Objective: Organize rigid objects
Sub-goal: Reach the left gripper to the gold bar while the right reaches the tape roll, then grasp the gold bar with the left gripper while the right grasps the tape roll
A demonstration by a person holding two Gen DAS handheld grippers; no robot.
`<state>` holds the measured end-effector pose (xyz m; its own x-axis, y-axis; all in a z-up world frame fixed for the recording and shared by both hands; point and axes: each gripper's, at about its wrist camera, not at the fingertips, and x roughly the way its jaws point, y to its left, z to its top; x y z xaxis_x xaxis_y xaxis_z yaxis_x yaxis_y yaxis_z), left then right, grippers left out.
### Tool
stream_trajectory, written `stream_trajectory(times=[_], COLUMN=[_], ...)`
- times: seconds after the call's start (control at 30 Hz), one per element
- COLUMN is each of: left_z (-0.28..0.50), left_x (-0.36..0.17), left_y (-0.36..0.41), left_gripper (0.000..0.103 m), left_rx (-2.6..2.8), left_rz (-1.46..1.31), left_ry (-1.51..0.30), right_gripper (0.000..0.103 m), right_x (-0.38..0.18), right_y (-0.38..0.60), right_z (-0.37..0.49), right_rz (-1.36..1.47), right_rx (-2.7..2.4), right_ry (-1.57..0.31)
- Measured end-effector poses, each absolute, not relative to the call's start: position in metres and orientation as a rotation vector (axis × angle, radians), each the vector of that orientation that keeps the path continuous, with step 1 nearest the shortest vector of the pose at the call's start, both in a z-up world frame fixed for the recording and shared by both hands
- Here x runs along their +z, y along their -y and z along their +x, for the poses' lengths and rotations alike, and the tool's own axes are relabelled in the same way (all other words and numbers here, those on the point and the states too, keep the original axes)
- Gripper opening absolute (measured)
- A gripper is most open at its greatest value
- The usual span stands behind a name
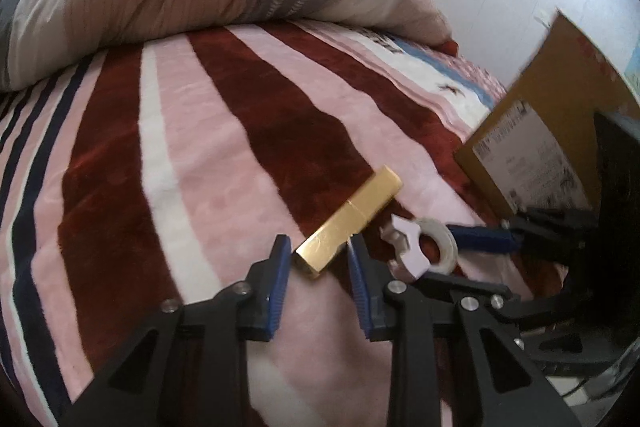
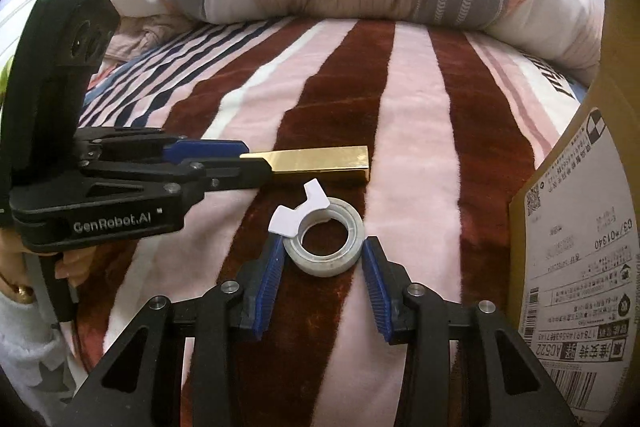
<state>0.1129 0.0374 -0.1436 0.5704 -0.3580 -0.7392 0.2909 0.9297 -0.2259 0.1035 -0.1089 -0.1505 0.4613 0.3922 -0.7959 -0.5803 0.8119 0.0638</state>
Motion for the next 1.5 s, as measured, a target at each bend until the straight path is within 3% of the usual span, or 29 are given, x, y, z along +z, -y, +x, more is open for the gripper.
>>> stream_trajectory(times=[0.4, 0.8, 1.5], left_z=[0.119, 0.057, 0.077], left_x=[-0.148, -0.146, -0.143], left_y=[-0.02, -0.036, -0.029], left_gripper=[0.023, 0.017, 0.015], left_rx=[-0.379, -0.336, -0.295], left_rz=[-0.036, -0.041, -0.069], left_ry=[-0.879, -0.897, -0.852], right_gripper=[0.036, 0.037, 0.037], right_x=[-0.151, -0.15, -0.15], right_y=[0.109, 0.11, 0.105], right_z=[0.103, 0.098, 0.092], right_rz=[-0.229, -0.237, -0.273], right_rx=[0.587, 0.582, 0.597], right_ry=[-0.919, -0.921, -0.849])
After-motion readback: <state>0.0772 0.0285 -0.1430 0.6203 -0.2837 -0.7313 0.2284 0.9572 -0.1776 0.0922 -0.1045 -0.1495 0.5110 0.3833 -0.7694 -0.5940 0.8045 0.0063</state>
